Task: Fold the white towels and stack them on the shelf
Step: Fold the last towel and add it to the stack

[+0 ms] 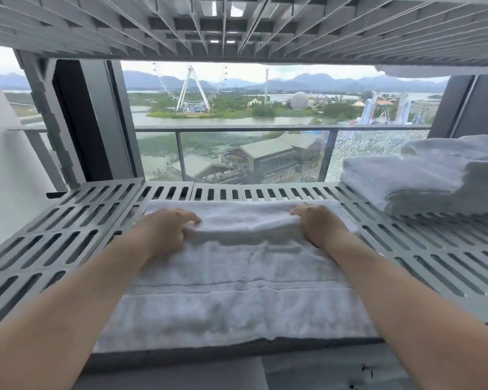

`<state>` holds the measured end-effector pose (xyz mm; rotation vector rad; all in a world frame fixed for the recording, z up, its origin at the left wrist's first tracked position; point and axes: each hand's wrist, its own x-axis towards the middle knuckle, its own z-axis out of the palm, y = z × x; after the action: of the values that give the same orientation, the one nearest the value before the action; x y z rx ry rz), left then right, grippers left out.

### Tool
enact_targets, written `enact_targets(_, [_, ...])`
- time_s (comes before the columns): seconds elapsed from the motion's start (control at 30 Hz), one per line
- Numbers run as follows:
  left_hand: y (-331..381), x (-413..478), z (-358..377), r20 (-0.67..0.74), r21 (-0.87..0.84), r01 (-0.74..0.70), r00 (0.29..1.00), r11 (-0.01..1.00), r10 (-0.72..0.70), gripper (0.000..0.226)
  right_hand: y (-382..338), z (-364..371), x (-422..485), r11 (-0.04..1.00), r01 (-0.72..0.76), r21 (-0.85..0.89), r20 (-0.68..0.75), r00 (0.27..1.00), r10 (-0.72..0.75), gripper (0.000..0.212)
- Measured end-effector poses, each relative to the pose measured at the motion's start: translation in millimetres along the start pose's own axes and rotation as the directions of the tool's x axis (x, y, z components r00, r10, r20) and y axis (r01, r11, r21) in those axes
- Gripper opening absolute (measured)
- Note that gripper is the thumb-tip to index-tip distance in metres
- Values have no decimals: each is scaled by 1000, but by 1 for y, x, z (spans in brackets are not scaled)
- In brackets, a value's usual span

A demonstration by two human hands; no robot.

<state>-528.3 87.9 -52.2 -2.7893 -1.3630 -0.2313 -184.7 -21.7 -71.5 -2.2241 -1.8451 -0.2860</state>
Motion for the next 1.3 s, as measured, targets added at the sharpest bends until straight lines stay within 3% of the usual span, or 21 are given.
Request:
enact_targets(0.17, [13, -12, 7, -132, 63, -5, 991, 998, 13, 48, -1, -2, -18, 962, -270, -31, -23, 963, 269, 52])
enact_targets(0.27, [17, -15, 12, -85, 51, 35, 996, 998, -31, 51, -2, -4, -30, 925, -374, -65, -38, 928, 372, 40])
enact_targets(0.37, [19, -13, 16, 9, -15, 87, 996, 996, -87, 49, -5, -9, -38, 920, -390, -47, -108, 917, 383, 34])
enact_targets(0.47, [16, -10, 23, 115, 11, 108, 987, 994, -109, 59, -16, -10, -47, 933, -354, -71, -13, 935, 354, 19])
enact_targets(0.5, [15, -10, 24, 130, 19, 104, 986, 994, -106, 62, -21, -7, -51, 944, -322, -72, -21, 947, 322, 26])
enact_targets(0.6, [13, -13, 23, 38, 29, 41, 998, 999, -42, 52, -34, 2, -64, 987, -161, 15, -212, 964, 160, 30])
enact_targets(0.63, [14, -18, 19, -25, 15, 18, 1000, 1000, -17, 43, -37, 3, -68, 992, -124, 15, -214, 969, 125, 27])
enact_targets(0.7, [16, -27, 13, -96, 18, -6, 995, 1000, 7, 36, -36, 1, -76, 983, -180, 39, -61, 981, 182, 31])
enact_targets(0.77, [21, -39, 6, -54, 56, 4, 999, 998, -1, 36, -32, -5, -82, 961, -278, 2, 133, 952, 275, 47])
enact_targets(0.83, [29, -50, -1, 25, 100, 36, 999, 994, -39, 35, -32, -9, -87, 964, -265, -27, 191, 945, 266, 55])
enact_targets(0.9, [41, -64, -8, 20, 157, 59, 998, 986, -62, 31, -41, -13, -93, 979, -198, 51, 148, 971, 189, 51])
enact_targets(1.0, [65, -91, -11, -51, 103, -36, 998, 994, 42, 32, -57, -21, -111, 974, -92, 208, 69, 994, 79, 42])
enact_targets(1.17, [109, -141, -2, -85, -97, -150, 986, 984, 142, 33, -63, -30, -160, 976, 116, 183, -151, 985, -89, 22])
enact_targets(1.23, [120, -161, 6, -78, -68, -107, 992, 992, 102, 44, -58, -31, -183, 974, 164, 154, -232, 964, -126, 19])
enact_targets(1.3, [126, -181, 11, -63, 35, -64, 996, 997, 66, 67, -51, -28, -205, 964, 227, 141, -243, 952, -189, 31])
